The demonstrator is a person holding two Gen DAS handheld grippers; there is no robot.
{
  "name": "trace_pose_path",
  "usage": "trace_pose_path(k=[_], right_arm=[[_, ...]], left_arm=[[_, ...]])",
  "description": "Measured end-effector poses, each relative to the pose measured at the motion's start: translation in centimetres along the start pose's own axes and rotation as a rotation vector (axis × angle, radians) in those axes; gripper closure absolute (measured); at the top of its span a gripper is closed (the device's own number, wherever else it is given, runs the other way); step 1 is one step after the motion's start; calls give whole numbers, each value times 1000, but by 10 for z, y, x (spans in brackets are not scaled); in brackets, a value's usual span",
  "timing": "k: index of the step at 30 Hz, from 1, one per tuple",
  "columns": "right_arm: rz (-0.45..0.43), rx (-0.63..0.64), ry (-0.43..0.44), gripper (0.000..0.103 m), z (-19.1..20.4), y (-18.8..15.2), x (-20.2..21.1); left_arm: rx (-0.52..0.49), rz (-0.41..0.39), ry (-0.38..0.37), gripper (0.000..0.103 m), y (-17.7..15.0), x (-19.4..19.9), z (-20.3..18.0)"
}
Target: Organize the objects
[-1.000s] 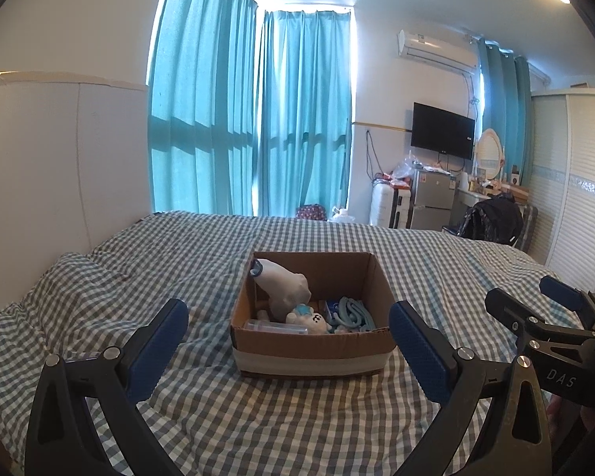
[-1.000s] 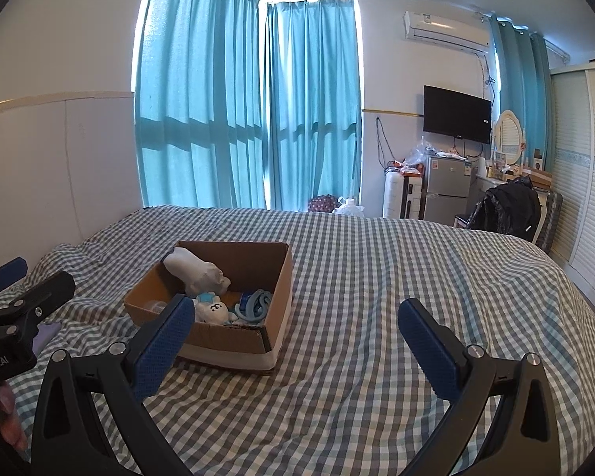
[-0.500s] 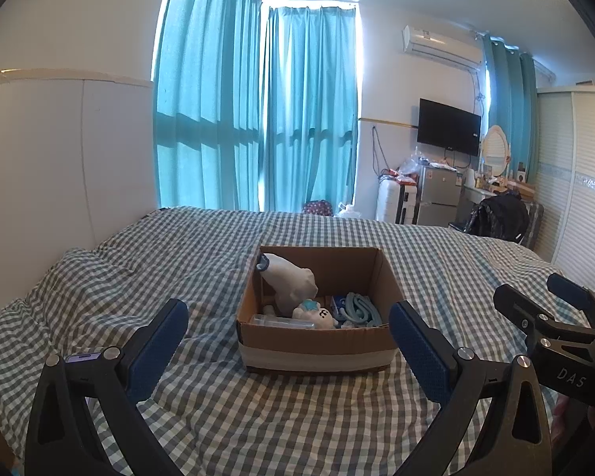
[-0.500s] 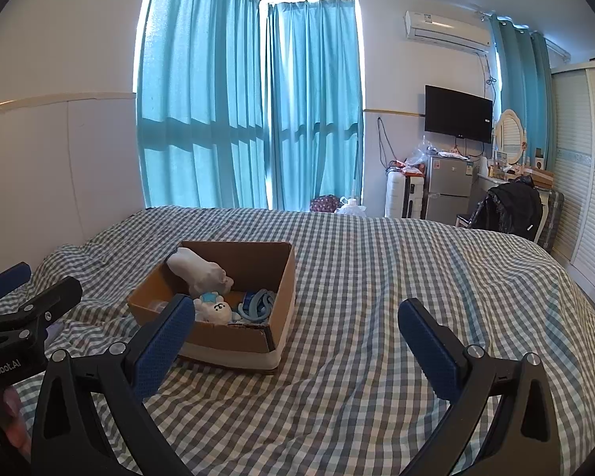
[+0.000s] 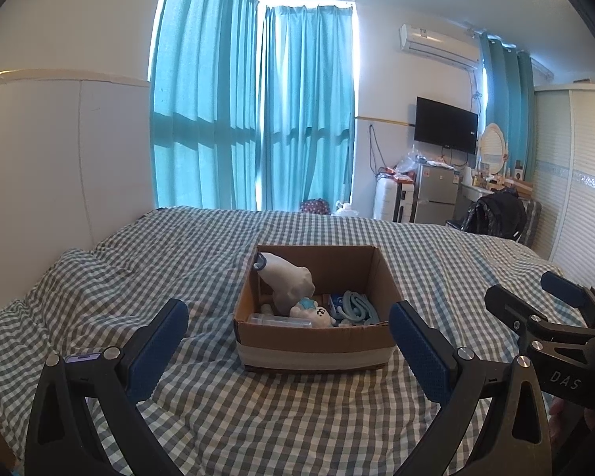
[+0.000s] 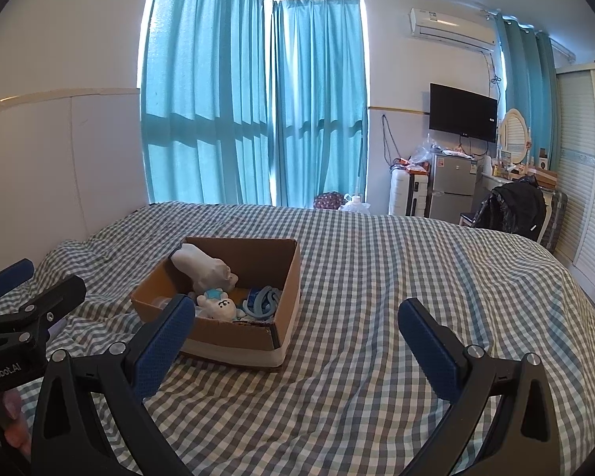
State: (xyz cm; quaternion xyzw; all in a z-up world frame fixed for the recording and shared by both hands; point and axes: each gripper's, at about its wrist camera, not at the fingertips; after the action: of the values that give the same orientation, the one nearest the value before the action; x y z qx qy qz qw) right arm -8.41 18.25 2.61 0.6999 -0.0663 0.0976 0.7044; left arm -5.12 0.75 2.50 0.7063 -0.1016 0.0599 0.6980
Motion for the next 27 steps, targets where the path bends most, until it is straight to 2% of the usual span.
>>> trace_pose_path(k=[27], right_arm=[[24, 1, -2, 0, -1, -9, -2]], left_arm=[[-1, -14, 23, 0, -6, 3, 3]])
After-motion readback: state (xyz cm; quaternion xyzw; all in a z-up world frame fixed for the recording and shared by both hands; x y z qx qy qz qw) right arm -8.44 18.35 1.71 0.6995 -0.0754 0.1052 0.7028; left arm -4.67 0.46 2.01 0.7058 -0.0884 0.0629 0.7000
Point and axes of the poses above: each gripper's, at about its wrist camera, not at the fingertips, and x roughly against the way its jaws point, z to its left, y to its top, and after that the axes turned 9 degrees about -z, right-handed
